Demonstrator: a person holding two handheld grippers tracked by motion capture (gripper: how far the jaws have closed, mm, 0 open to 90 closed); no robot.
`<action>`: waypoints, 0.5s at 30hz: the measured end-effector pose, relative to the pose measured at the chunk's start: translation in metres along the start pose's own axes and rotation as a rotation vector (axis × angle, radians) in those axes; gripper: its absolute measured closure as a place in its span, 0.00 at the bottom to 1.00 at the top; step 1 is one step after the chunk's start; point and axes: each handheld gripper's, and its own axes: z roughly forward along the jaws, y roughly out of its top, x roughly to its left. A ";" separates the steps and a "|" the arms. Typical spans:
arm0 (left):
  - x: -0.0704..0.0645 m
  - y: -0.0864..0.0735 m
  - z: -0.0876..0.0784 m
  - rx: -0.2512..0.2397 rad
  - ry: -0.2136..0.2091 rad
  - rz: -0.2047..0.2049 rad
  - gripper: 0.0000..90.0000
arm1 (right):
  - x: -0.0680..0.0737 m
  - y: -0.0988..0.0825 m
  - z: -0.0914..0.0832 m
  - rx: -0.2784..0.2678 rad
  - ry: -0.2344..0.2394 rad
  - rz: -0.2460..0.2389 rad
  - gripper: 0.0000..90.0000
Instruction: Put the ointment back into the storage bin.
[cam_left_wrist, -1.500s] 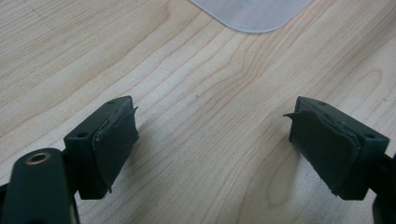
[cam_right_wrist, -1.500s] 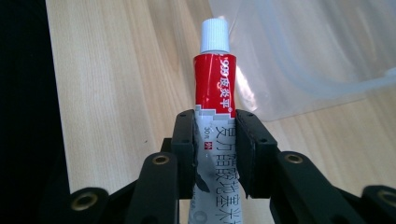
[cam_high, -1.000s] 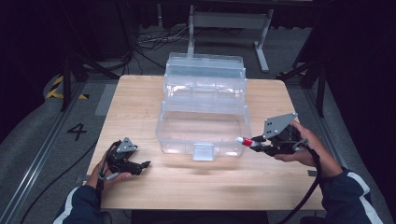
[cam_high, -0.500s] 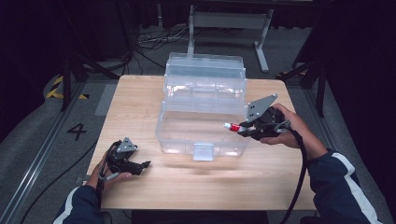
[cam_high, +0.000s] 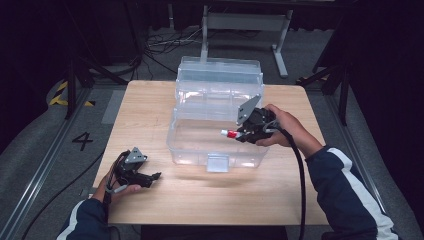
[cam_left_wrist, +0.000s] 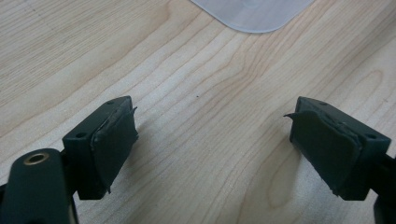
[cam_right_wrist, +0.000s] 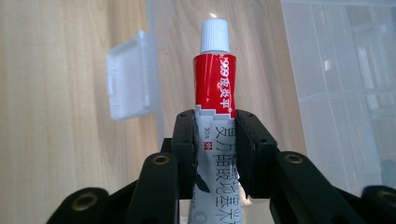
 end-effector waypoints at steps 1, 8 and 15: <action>0.000 0.000 0.000 0.000 -0.002 0.000 0.16 | -0.004 0.003 0.006 0.016 0.016 0.009 0.79; 0.001 0.000 0.000 0.001 -0.002 0.005 0.16 | -0.014 0.007 0.029 0.083 0.027 0.011 0.79; 0.000 0.000 0.000 0.000 -0.002 0.001 0.16 | -0.027 -0.001 0.048 0.122 0.035 0.043 0.79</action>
